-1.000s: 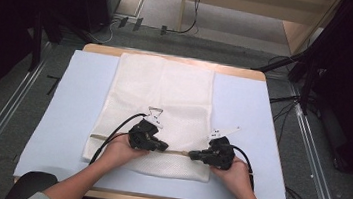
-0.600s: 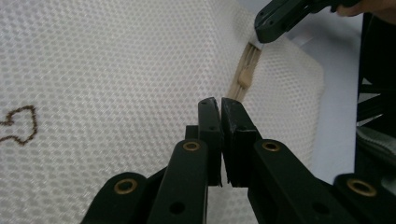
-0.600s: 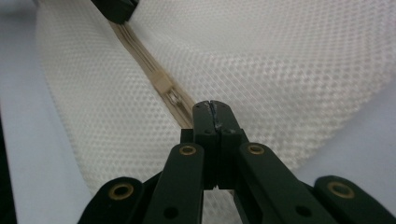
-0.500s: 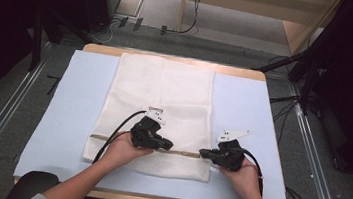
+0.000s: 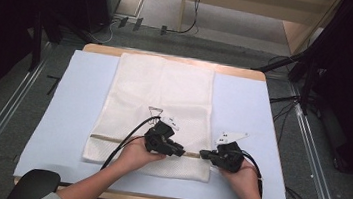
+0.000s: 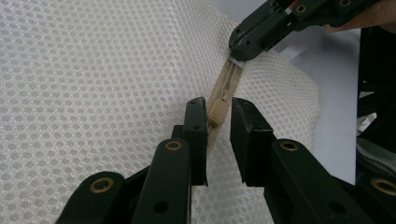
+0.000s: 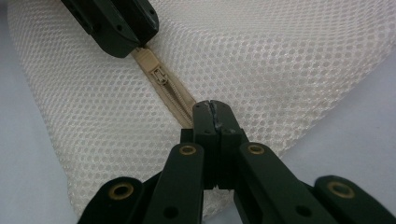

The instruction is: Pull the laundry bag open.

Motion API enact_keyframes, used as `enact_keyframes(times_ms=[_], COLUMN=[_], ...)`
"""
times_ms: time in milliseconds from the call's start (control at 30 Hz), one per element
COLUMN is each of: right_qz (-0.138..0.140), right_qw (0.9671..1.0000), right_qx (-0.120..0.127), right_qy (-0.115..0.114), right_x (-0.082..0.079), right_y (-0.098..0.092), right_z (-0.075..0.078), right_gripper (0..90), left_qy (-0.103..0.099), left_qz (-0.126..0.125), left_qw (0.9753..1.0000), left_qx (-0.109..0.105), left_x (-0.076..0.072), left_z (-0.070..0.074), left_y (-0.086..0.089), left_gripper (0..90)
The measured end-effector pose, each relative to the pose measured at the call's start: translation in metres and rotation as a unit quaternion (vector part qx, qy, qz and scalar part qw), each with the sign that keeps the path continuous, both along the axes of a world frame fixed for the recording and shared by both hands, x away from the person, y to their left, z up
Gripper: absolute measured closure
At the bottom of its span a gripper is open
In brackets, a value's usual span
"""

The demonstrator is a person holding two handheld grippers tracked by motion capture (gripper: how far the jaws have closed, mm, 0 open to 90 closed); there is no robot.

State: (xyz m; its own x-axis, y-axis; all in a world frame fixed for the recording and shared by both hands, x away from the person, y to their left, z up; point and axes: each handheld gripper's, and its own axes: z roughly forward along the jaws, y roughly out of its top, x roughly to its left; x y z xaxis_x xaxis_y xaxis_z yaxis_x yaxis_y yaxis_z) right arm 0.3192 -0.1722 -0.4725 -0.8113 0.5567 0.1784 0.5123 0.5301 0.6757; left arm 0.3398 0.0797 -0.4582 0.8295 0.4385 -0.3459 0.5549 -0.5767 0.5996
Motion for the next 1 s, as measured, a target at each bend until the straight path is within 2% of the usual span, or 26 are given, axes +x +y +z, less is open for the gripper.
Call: enact_keyframes(times_ms=[267, 400, 533, 633, 700, 800, 867, 900, 1000], right_qz=[0.001, 0.001, 0.0, 0.003, 0.0, 0.011, 0.009, 0.008, 0.012], right_qw=[1.0, 1.0, 1.0, 1.0, 1.0, 0.9997, 0.9997, 0.9997, 0.9995], right_qx=[0.001, 0.002, 0.002, 0.004, 0.008, 0.005, 0.007, 0.008, 0.01], right_qy=[0.0, 0.0, 0.0, -0.003, -0.004, -0.023, -0.022, -0.021, -0.027], right_x=[0.0, 0.0, 0.0, 0.0, -0.001, -0.002, -0.003, -0.003, -0.003], right_y=[0.0, 0.0, 0.0, -0.001, -0.002, -0.001, -0.002, -0.003, -0.003], right_z=[0.0, 0.0, 0.0, -0.001, -0.002, -0.003, -0.004, -0.004, -0.005], right_gripper=[90.0, 90.0, 90.0, 90.0, 90.0, 90.0, 90.0, 90.0, 90.0], left_qy=[-0.003, -0.011, -0.01, 0.005, 0.022, 0.045, 0.055, 0.065, 0.075], left_qz=[-0.004, -0.004, 0.003, 0.006, 0.008, 0.009, 0.005, 0.007, 0.009], left_qw=[1.0, 0.9999, 0.9999, 1.0, 0.9997, 0.9989, 0.9984, 0.9978, 0.9971], left_qx=[-0.007, -0.001, 0.003, 0.004, -0.001, -0.008, -0.006, -0.012, -0.01], left_x=[-0.004, -0.008, -0.005, -0.002, 0.003, 0.006, 0.008, 0.009, 0.013], left_z=[-0.006, -0.007, -0.011, -0.009, -0.008, -0.005, -0.005, -0.005, -0.003], left_y=[-0.012, -0.018, -0.018, -0.017, -0.015, -0.012, -0.011, -0.008, 0.001], left_gripper=[78.4, 81.1, 85.8, 88.6, 88.8, 89.0, 89.1, 89.2, 89.2])
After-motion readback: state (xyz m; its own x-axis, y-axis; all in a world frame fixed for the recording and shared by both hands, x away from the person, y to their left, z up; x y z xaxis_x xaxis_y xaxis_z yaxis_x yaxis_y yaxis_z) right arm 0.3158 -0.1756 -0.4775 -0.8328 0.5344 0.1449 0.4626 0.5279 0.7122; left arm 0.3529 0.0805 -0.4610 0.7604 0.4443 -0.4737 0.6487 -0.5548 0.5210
